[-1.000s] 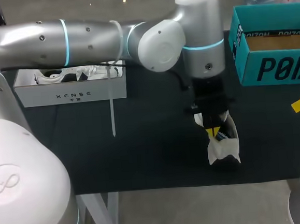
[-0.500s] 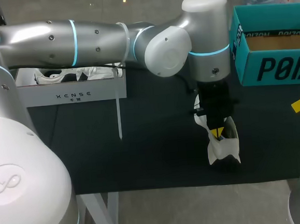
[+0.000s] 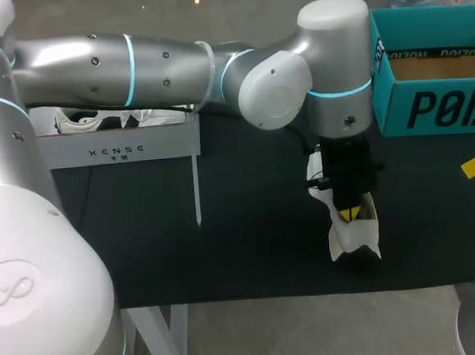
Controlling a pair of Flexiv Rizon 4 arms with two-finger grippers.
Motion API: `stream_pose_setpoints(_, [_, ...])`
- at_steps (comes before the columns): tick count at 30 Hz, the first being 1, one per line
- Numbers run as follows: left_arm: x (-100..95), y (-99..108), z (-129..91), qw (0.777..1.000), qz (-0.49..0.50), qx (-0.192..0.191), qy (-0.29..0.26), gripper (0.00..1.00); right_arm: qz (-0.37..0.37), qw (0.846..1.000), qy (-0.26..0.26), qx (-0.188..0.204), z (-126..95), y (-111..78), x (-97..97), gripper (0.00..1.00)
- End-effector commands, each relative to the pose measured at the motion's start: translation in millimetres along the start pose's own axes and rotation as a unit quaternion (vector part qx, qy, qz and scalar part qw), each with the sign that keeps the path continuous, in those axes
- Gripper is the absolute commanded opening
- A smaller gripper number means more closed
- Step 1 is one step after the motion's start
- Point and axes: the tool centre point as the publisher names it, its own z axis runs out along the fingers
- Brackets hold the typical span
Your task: Take the shoe out of the shoebox, open the shoe tongue, remove and reinsert the insole, then place the shoe into the shoebox
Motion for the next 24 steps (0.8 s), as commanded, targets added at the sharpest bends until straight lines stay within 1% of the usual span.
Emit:
stream_pose_setpoints(1, [-5.4, -2, -8, 1.0, -0.003, -0.014, 0.005, 0.0, 0.0, 1.0, 0.0, 0.0, 0, -0.8, -0.1, 1.0])
stream_pose_setpoints(4, [-6.3, -2, -16, 1.0, -0.01, -0.022, 0.005, 0.0, 0.0, 1.0, 0.0, 0.0, 0, -0.8, -0.1, 1.0])
stream_pose_setpoints(7, [-6.4, -2, -17, 1.0, -0.01, -0.028, 0.008, 0.0, 0.0, 1.0, 0.0, 0.0, 0, -0.8, -0.1, 1.0])
stream_pose_setpoints(12, [-6.5, -2, -9, 0.999, -0.017, -0.033, 0.01, 0.0, 0.0, 1.0, 0.0, 0.0, 0, -0.8, -0.1, 1.0])
stream_pose_setpoints(17, [-11.3, 2, 5, 0.999, -0.021, -0.039, 0.005, 0.0, 0.0, 1.0, 0.0, 0.0, 0, -0.8, -0.1, 1.0])
stream_pose_setpoints(20, [-14.8, 5, 20, 0.999, -0.027, -0.047, 0.005, 0.0, 0.0, 1.0, 0.0, 0.0, 0, -0.8, -0.1, 1.0])
stream_pose_setpoints(23, [-19.3, 9, 35, 0.998, -0.039, -0.047, 0.002, 0.0, 0.0, 1.0, 0.0, 0.0, 0, -0.8, -0.1, 1.0])
stream_pose_setpoints(24, [-21.1, 10, 40, 0.998, -0.048, -0.04, -0.004, 0.0, 0.0, 1.0, 0.0, 0.0, 0, -0.8, -0.1, 1.0])
